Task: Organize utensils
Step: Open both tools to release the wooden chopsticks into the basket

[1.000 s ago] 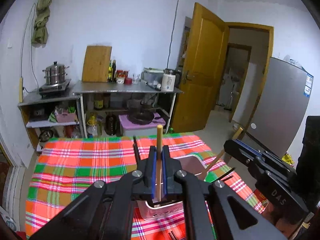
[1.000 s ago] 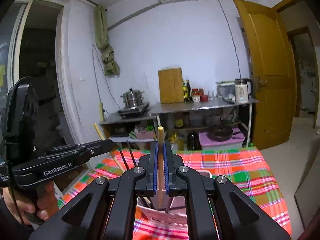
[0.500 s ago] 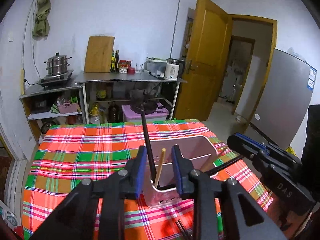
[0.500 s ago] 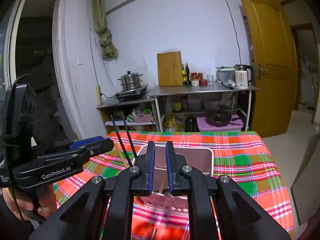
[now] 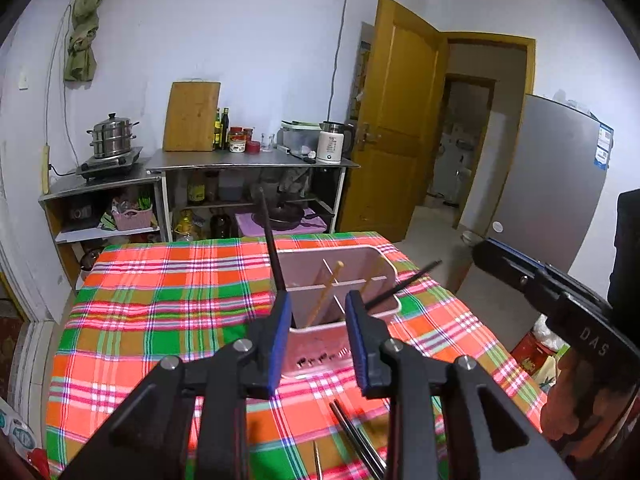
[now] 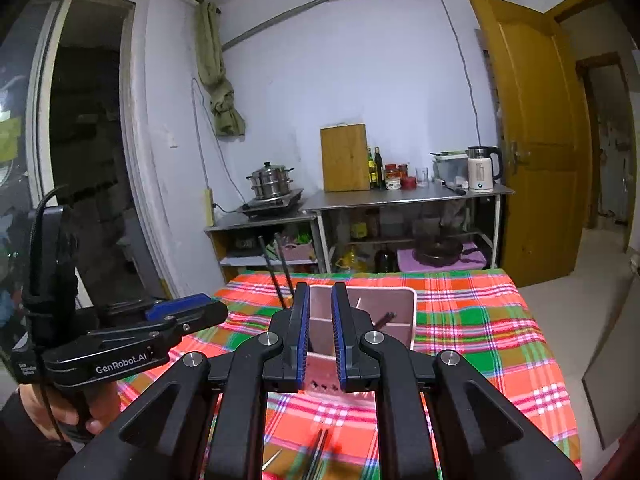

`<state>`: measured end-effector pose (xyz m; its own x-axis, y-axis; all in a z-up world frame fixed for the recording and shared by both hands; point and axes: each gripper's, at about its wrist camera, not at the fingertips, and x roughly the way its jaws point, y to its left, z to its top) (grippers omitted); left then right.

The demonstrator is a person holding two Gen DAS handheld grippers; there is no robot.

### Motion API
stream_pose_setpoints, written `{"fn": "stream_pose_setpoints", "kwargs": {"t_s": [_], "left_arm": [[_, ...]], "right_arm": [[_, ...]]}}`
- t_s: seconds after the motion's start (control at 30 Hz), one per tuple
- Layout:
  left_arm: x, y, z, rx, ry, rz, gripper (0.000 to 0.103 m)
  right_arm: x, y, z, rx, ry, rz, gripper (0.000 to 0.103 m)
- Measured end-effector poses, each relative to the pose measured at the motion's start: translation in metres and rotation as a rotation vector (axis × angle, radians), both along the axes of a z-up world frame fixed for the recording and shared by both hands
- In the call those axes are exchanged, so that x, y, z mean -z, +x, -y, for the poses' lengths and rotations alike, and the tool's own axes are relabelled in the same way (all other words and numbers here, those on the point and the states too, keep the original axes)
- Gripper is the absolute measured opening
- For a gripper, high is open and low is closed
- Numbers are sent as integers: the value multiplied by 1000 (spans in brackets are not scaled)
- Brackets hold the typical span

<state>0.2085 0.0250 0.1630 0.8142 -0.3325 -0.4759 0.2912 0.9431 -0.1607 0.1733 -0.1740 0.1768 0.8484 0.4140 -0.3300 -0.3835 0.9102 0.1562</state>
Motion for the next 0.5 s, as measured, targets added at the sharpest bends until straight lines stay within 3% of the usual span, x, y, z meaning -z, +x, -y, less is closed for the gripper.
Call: {"fn": "stream_pose_setpoints", "kwargs": {"t_s": [0.5], "left_arm": [[38,-45,8,35,9,-53,31]], "right_arm": [[43,-35,6,-27,-13,-80,11]]}}
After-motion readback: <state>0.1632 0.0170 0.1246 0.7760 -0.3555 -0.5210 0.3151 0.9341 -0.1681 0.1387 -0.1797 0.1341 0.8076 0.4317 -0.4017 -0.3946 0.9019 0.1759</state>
